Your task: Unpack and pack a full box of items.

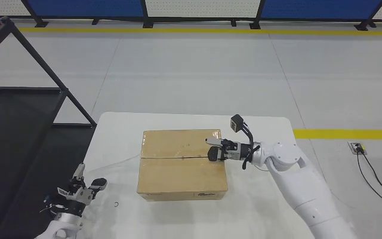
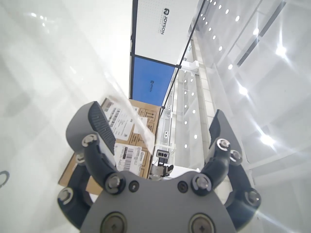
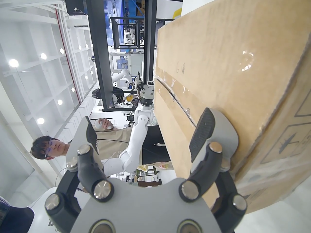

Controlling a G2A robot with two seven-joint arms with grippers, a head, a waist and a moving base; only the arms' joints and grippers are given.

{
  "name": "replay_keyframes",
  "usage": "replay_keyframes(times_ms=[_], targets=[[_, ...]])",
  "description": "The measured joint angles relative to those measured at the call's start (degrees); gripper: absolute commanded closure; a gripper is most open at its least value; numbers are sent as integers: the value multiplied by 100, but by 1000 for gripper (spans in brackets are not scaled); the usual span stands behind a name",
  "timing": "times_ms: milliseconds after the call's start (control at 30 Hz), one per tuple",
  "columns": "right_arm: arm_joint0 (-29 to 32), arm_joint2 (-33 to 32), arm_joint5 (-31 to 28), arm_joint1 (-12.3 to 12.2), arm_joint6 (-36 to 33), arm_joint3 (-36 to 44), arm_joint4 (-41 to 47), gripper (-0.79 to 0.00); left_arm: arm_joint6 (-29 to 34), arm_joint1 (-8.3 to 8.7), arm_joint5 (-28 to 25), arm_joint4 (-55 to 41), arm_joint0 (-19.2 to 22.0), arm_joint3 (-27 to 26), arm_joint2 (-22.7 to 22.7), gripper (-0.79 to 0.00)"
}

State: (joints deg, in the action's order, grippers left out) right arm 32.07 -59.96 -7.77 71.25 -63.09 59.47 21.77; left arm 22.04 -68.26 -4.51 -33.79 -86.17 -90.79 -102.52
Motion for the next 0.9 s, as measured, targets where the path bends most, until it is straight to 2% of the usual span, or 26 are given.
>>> replay_keyframes(times_ms=[167,300,500,600,900], targets=[[-7,7,6,2,-13,-4,-6,-785,217,8,240,299,77,-164,258,-785],[17,6,3,-3,-15,50,-28,-785,51,-8,395,364,402,-129,466,-785],[81,-36,30,-26,5,175,-80,-785,-236,-39,603,388,997,197,748,-785],[122,-59,54,-40,24,256,-111,-785,-179,-49,751,241,1198,293,837,-785],[213,-118,130,-72,76,421,-167,-785,379,-6,1033,401,1074,136,920,-785]])
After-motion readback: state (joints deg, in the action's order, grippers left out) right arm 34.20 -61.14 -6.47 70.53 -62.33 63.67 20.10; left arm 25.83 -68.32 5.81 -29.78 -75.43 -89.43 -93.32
